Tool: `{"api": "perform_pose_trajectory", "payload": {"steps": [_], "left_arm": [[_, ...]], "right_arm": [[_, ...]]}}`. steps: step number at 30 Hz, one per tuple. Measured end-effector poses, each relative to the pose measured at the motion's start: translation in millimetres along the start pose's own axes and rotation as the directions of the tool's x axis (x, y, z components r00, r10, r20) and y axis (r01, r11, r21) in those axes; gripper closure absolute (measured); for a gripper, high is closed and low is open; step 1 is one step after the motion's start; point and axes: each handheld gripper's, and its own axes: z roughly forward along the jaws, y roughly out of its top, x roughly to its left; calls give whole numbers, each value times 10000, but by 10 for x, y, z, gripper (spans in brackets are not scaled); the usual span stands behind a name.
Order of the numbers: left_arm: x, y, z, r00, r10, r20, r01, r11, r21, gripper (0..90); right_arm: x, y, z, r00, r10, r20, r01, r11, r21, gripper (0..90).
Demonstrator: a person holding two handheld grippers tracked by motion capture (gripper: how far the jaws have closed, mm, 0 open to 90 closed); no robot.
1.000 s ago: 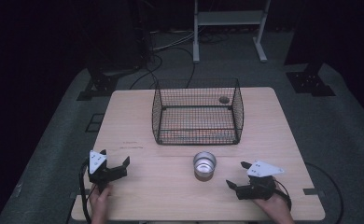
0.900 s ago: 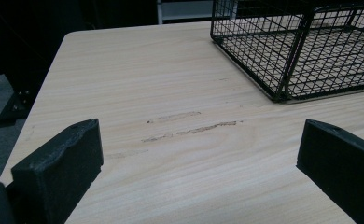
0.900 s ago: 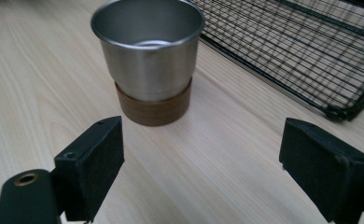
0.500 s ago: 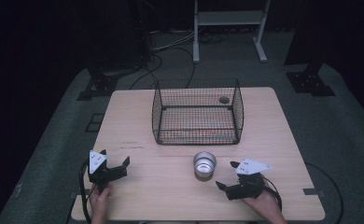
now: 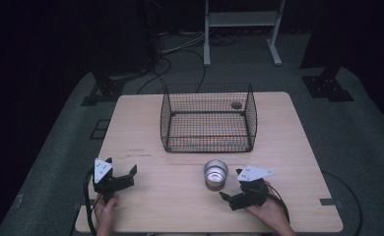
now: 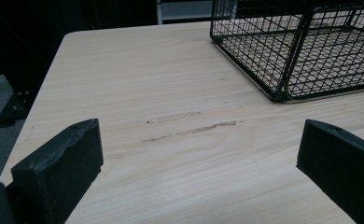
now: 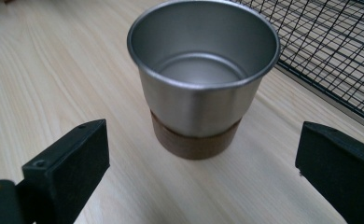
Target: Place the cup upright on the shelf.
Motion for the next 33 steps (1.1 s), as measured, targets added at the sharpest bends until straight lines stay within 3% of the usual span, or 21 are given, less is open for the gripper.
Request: {"api": "perform_pose_trajectory", "payload": {"steps": [3, 14, 23, 27, 30, 31, 33], "left_arm": [[0, 0, 1, 10000, 4, 1, -4, 10000, -3, 0], [-4, 0, -1, 10000, 28, 16, -28, 10000, -4, 0], [-3, 0, -1, 10000, 22, 23, -22, 10000, -13, 0], [-2, 0, -1, 10000, -7, 21, 7, 10000, -18, 0], [-2, 0, -1, 10000, 19, 25, -18, 10000, -22, 0], [-2, 0, -1, 10000, 25, 29, -24, 10000, -22, 0], [-2, 0, -2, 10000, 8, 32, -8, 10000, -30, 0]], "right_arm": [[-3, 29, 13, 9999, 109, -90, -110, 9999, -67, 23], [35, 184, 210, 9992, -181, 365, 176, 9997, 141, 23], [45, 231, 357, 9996, -199, 188, 196, 9997, 149, 23], [58, 283, 410, 9987, -465, 210, 459, 9984, 316, 26], [65, 308, 421, 9989, -418, 189, 411, 9987, 312, 94], [59, 311, 409, 9988, -430, 239, 425, 9989, 216, 161], [55, 316, 402, 9990, -421, 156, 418, 9989, 231, 165]]}}
